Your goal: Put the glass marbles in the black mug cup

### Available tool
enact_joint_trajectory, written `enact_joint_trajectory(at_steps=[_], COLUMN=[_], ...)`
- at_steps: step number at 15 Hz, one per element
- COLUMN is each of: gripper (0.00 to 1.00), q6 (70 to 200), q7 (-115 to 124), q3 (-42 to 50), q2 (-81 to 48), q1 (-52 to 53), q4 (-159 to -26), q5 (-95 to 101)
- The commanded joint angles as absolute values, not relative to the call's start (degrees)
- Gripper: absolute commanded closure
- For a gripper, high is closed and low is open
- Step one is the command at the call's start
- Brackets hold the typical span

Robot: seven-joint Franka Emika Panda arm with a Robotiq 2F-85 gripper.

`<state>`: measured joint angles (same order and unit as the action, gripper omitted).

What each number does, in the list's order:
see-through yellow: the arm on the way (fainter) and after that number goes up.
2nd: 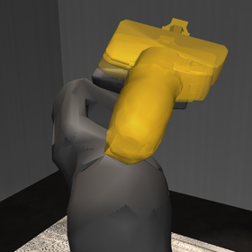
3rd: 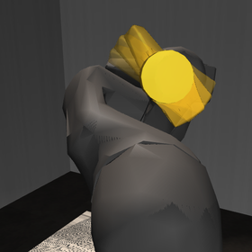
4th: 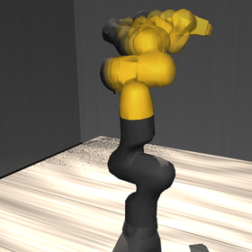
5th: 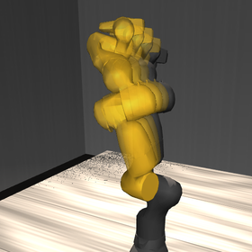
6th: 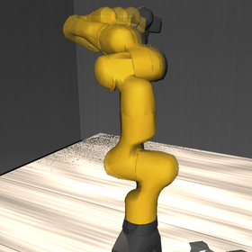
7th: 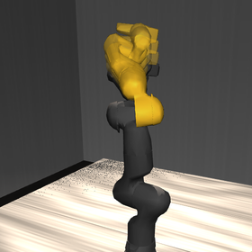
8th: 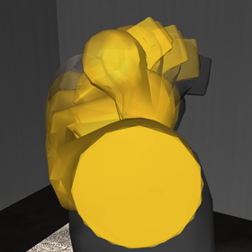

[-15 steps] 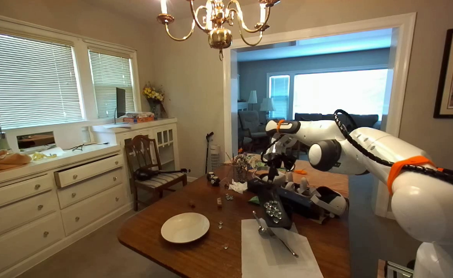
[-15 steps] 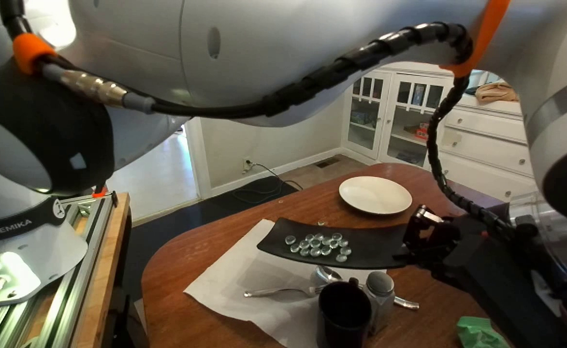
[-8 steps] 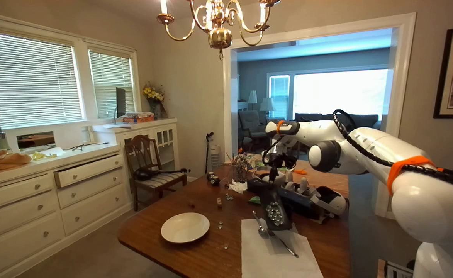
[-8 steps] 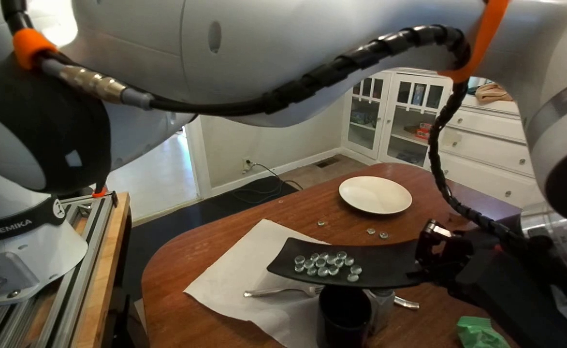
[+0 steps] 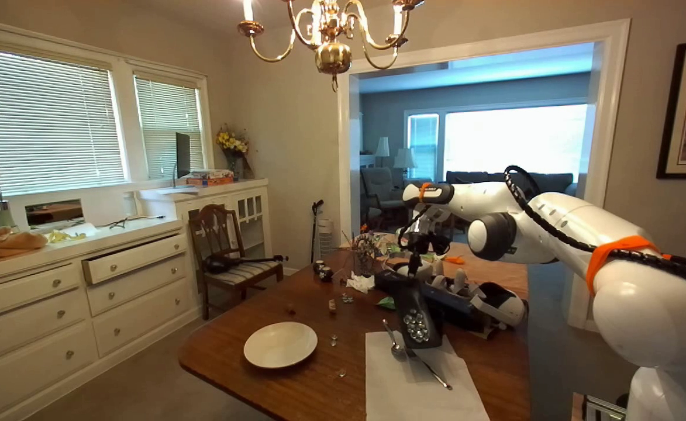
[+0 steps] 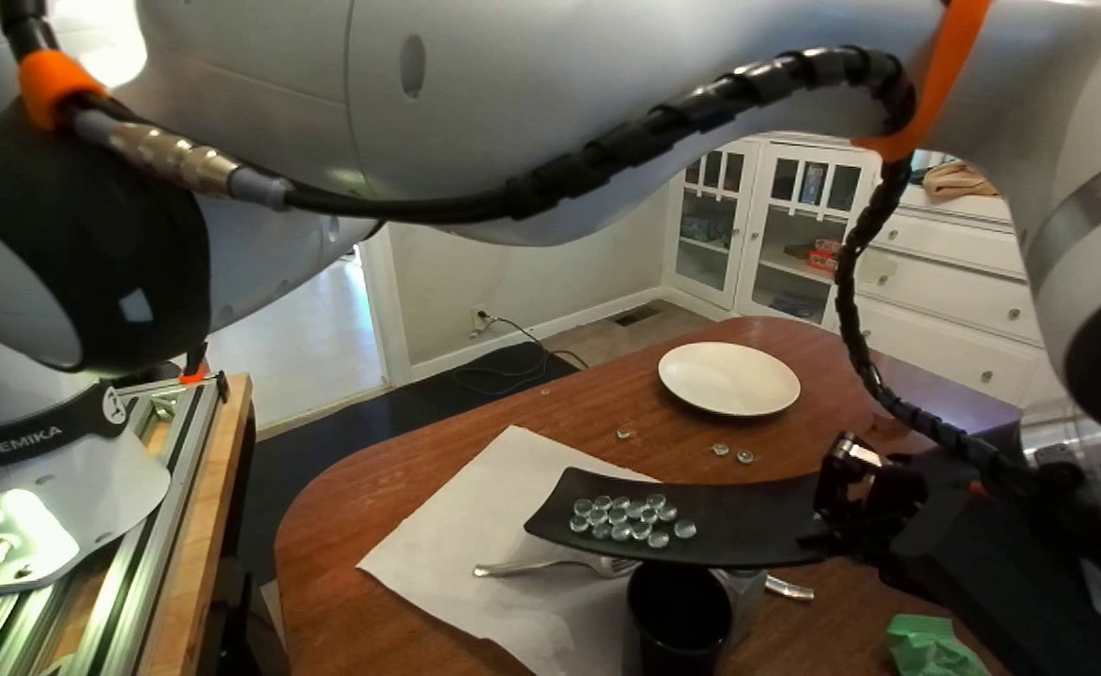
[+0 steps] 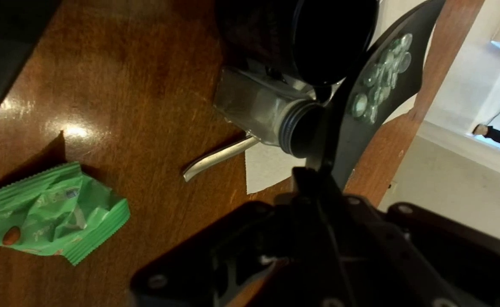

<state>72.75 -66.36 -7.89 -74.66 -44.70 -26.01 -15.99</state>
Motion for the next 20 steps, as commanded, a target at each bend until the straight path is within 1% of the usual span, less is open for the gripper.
enact_joint_trajectory(at_steps=[1, 7, 20], gripper=[0.98, 0.98, 0.98], q6=[69.52, 67.95, 72.52], q7=[-63.14, -58.62, -56.05], q3=[-9.05, -10.37, -9.18], q2=[-75.58, -76.31, -72.66], q1=[-44.87, -46.07, -51.88], q4=[-25.23, -24.56, -25.43], q5=[-17.47, -19.45, -18.37])
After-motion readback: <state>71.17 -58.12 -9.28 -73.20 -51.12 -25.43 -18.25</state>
